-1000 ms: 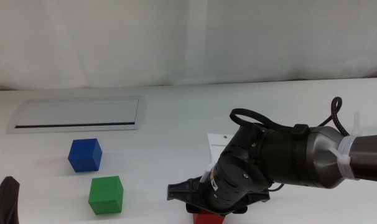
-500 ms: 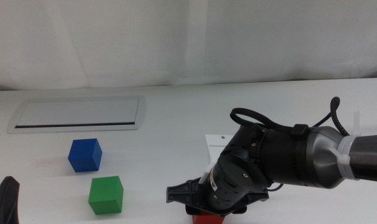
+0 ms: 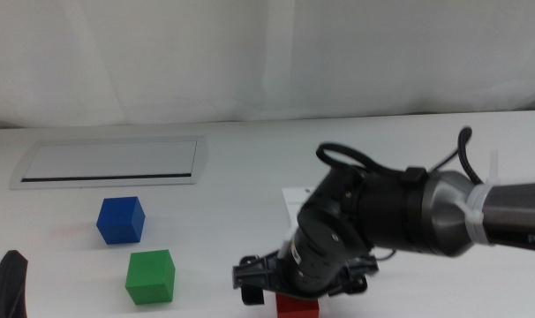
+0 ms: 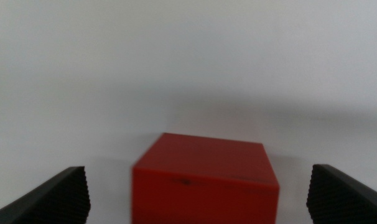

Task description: Stack red cubes first, then green, then blue cubes in a specific spot.

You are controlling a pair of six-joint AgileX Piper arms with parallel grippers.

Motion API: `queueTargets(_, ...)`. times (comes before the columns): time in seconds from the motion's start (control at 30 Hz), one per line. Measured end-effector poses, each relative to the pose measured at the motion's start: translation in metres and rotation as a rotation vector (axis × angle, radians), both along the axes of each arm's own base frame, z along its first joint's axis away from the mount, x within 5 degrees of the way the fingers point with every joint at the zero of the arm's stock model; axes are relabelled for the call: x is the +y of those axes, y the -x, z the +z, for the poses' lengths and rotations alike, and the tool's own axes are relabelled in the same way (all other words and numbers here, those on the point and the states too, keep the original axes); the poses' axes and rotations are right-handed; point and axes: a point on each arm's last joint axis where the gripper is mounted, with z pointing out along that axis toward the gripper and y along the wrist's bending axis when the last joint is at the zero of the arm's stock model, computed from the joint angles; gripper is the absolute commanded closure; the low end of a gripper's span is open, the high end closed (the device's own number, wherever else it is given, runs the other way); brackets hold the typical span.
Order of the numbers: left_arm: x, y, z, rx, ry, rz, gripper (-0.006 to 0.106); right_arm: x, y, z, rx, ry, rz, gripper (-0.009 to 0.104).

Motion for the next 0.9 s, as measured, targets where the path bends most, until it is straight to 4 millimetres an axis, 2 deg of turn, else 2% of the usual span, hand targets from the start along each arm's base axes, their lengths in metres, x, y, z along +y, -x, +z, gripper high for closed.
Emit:
queueTargets(0.17, 0.0, 0.0, 0.0, 0.0, 0.0, 0.0, 0.01, 0.009, -0.007, 0.02, -0.028, 0.013, 0.095, 0.001)
queueTargets(0.3, 0.0, 0.0, 0.0, 0.0, 0.0, 0.0, 0.01, 0.008, -0.006, 0.042, -0.068, 0.0, 0.166, 0.001)
queueTargets(0.43, 0.0, 0.0, 0.0, 0.0, 0.0, 0.0, 0.01, -0.006, -0.01, 0.078, -0.157, -0.041, 0.199, 0.001)
queueTargets(0.5, 0.0, 0.0, 0.0, 0.0, 0.0, 0.0, 0.01, -0.021, -0.017, 0.1, -0.226, -0.054, 0.201, 0.001)
queueTargets(0.63, 0.0, 0.0, 0.0, 0.0, 0.0, 0.0, 0.01, -0.059, -0.038, 0.132, -0.326, -0.058, 0.162, 0.002)
queueTargets(0.67, 0.0, 0.0, 0.0, 0.0, 0.0, 0.0, 0.01, -0.09, -0.055, 0.148, -0.373, -0.042, 0.114, 0.002)
queueTargets(0.9, 0.0, 0.0, 0.0, 0.0, 0.0, 0.0, 0.01, -0.203, -0.091, 0.173, -0.416, 0.105, -0.044, 0.003)
